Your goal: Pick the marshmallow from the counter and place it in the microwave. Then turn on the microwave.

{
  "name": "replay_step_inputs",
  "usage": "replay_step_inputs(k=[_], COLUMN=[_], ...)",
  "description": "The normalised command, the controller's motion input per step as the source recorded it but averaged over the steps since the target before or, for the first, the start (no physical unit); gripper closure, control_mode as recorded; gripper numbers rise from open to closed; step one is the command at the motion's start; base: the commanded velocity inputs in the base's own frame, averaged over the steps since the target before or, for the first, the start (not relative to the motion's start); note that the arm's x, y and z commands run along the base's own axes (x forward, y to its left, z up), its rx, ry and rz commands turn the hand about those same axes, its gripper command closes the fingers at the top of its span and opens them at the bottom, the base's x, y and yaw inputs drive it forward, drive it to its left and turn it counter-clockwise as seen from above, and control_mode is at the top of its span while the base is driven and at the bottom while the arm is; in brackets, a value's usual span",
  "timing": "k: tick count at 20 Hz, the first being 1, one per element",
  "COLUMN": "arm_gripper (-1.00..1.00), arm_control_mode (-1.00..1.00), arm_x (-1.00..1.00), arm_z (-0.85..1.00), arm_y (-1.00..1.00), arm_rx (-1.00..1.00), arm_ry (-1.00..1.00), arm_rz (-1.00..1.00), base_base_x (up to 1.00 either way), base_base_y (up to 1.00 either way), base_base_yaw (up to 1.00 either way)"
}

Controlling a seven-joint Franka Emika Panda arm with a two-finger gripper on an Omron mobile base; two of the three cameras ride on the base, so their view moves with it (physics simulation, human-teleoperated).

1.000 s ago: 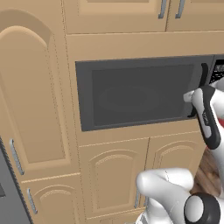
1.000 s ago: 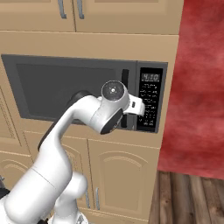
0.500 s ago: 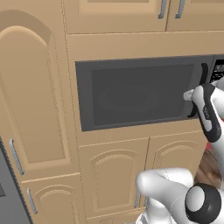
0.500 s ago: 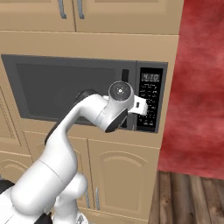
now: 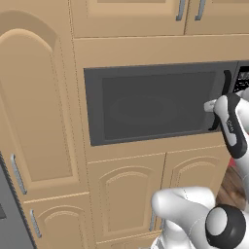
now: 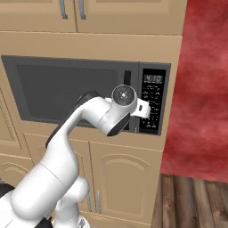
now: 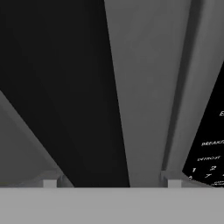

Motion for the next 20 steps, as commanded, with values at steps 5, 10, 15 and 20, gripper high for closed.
replay_step_inputs(k=[5, 10, 15, 20], arm_gripper=[1.00, 1.00, 1.00, 1.00], arm_control_mode=[-1.00, -1.00, -1.00, -1.00], arm_x=[0.00, -0.15, -0.48, -0.66], arm_z=[0.00, 0.00, 0.00, 0.00], arm_y=[0.00, 0.00, 0.00, 0.00], arm_rx=[0.00, 0.00, 0.00, 0.00], arm_ry=[0.00, 0.00, -0.03, -0.05], arm_rz=[0.00, 0.00, -0.06, -0.11], base_base_x=[0.00, 0.00, 0.00, 0.00], base_base_y=[0.00, 0.00, 0.00, 0.00], base_base_yaw=[0.00, 0.00, 0.00, 0.00])
